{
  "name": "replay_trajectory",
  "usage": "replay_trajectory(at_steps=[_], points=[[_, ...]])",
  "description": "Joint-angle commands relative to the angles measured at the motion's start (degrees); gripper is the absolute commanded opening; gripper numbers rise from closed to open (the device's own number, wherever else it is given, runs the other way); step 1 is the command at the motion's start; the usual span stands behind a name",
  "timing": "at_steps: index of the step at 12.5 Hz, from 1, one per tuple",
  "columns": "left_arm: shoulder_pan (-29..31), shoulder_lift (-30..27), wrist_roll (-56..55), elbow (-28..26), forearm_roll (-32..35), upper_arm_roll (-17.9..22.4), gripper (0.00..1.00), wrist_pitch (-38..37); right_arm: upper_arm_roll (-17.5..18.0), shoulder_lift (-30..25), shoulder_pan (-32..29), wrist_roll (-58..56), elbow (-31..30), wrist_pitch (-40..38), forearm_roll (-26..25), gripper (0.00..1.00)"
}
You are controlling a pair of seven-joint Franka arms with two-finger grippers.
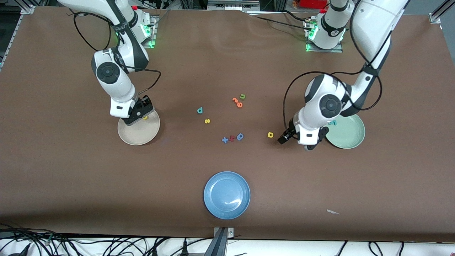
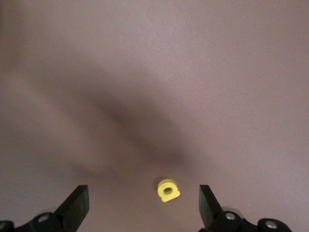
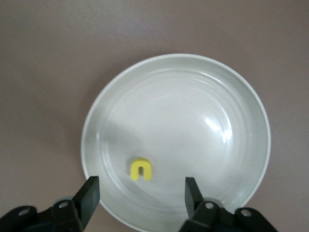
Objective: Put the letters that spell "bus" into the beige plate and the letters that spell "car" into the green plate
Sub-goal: 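Grasp the teal p with the right gripper while the left gripper grasps a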
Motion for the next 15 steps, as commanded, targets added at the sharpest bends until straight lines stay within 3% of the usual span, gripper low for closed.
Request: replay_trajectory(at_steps=[1,3,6,8,9,13,15], points=[[-3.0,8.3,-10.2,9.1,7.9,1.2,1.00,-0.3,5.4,-1.3,0.1,8.7,4.4,-6.7,0.0,0.80],[-3.8,10.5,-13.9,11.0,10.3,1.2,1.00,-0.3,11.0,0.1,0.7,19.2,10.2,-14.9,0.1,0.80],[-4.9,11.3,-14.6,11.0,9.7,1.1,1.00,-0.3,17.1,5.2,4.9,39.4,15.4,-15.0,0.1,0.80],[-6.2,11.8,-16.4,10.8,9.6,1.1,1.00,-0.7,17.2,13.7,8.6,48.1,19.8,-8.3,-0.3,0.77],[-6.5,11.9,-16.6,10.7,9.6,1.1,1.00,-0.9,17.2,14.8,8.6,49.4,19.9,-6.0,-0.3,0.76],[-7.4,11.9,-16.5,9.8,9.6,1.0,1.00,-2.9,17.0,16.7,7.5,51.7,20.0,-6.0,0.1,0.58],[-7.4,11.9,-16.3,9.8,9.6,1.0,0.98,-3.4,17.0,16.6,7.6,53.2,20.0,-6.2,0.0,0.58]])
